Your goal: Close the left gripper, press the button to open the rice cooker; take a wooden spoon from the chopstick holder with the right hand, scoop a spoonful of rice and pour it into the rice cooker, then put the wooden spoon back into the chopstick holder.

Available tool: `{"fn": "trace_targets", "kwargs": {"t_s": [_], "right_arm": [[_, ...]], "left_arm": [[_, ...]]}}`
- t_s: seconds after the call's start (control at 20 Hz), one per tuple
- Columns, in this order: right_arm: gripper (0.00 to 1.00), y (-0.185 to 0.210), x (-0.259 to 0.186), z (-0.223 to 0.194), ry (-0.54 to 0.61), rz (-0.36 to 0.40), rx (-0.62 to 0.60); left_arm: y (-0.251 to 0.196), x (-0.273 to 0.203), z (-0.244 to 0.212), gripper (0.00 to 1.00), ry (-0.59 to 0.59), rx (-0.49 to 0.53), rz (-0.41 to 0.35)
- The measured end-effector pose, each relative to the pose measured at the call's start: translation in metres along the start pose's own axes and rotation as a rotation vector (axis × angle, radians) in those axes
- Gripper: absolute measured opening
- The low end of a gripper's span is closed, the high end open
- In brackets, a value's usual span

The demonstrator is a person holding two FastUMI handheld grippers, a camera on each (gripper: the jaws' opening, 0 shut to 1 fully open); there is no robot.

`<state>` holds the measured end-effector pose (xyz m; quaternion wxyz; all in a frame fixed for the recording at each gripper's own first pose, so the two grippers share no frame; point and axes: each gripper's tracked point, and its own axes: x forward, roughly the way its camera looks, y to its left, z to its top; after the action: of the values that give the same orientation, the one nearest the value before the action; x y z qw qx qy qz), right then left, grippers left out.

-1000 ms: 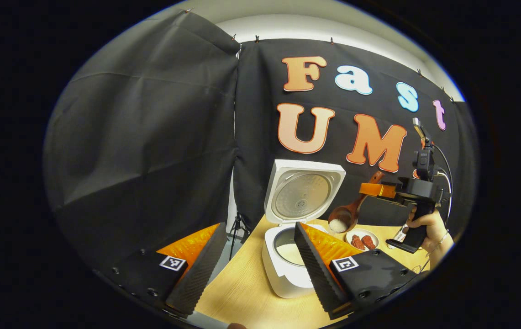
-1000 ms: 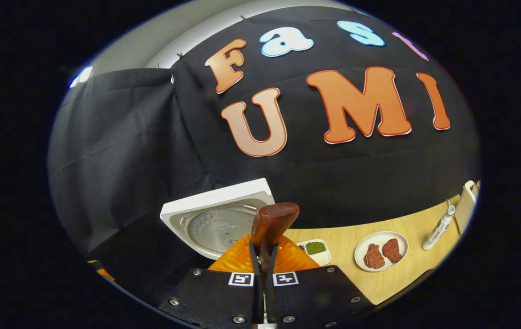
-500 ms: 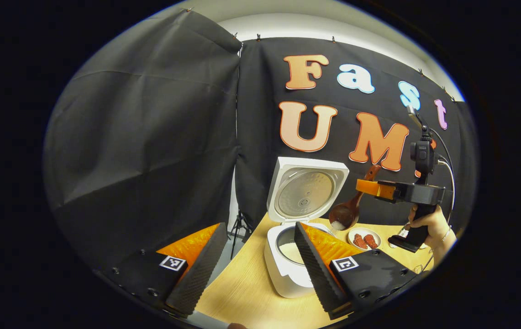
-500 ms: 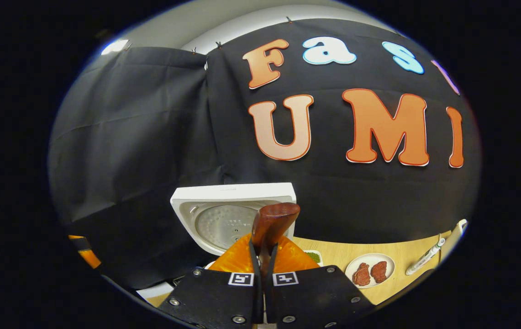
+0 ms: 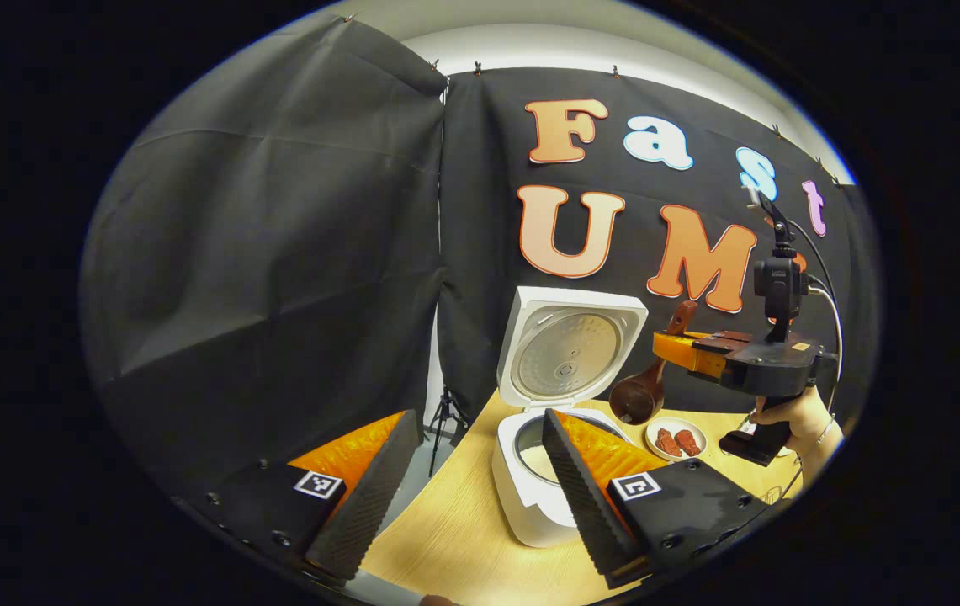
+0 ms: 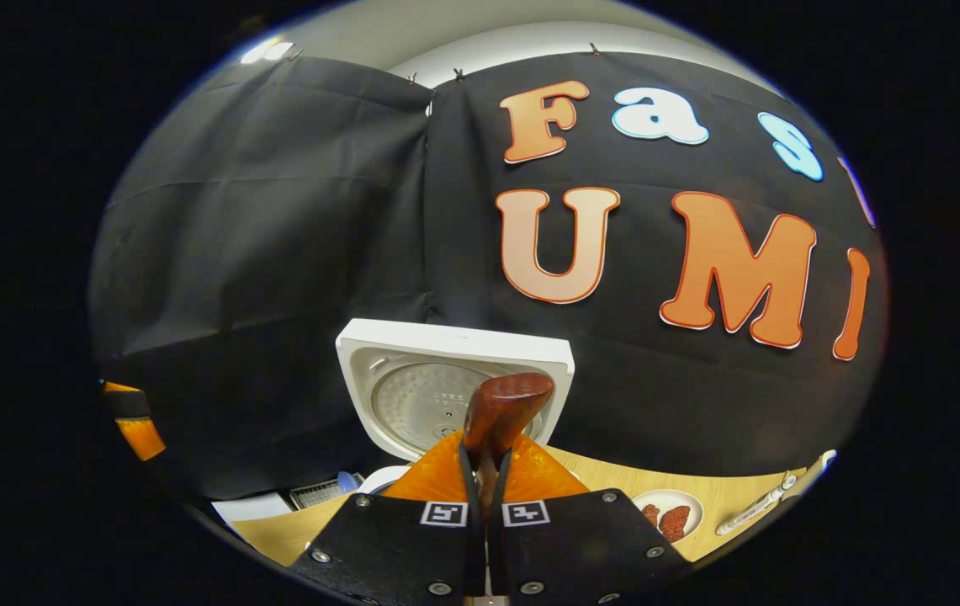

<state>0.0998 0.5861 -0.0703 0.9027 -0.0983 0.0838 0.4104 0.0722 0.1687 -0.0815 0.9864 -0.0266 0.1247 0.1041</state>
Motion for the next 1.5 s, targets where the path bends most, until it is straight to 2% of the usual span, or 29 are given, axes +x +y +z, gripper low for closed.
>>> {"fn": "trace_targets", "kwargs": {"t_s": [0.1,0.35,0.7,0.9,1.2,1.5], "right_arm": [[0.01,-0.003,-0.002,-0.003,0.003,-0.001,0.006],[0.01,-0.019,-0.010,-0.005,0.018,-0.004,0.217],[0.01,-0.090,-0.049,-0.007,-0.010,-0.080,0.470],[0.01,-0.142,-0.089,-0.021,-0.027,-0.157,0.554],[0.01,-0.224,-0.164,-0.055,-0.036,-0.324,0.593],[0.01,-0.284,-0.238,-0.101,-0.031,-0.469,0.660]], "left_arm": [[-0.003,0.000,0.002,1.00,0.000,0.004,-0.001],[-0.010,-0.007,0.001,1.00,-0.001,-0.011,-0.019],[-0.034,-0.011,0.009,1.00,-0.013,-0.008,-0.063],[-0.051,-0.012,0.015,1.00,-0.030,-0.001,-0.093],[-0.083,-0.011,0.017,1.00,-0.038,0.018,-0.147],[-0.110,-0.013,0.017,1.00,-0.043,0.027,-0.181]]}}
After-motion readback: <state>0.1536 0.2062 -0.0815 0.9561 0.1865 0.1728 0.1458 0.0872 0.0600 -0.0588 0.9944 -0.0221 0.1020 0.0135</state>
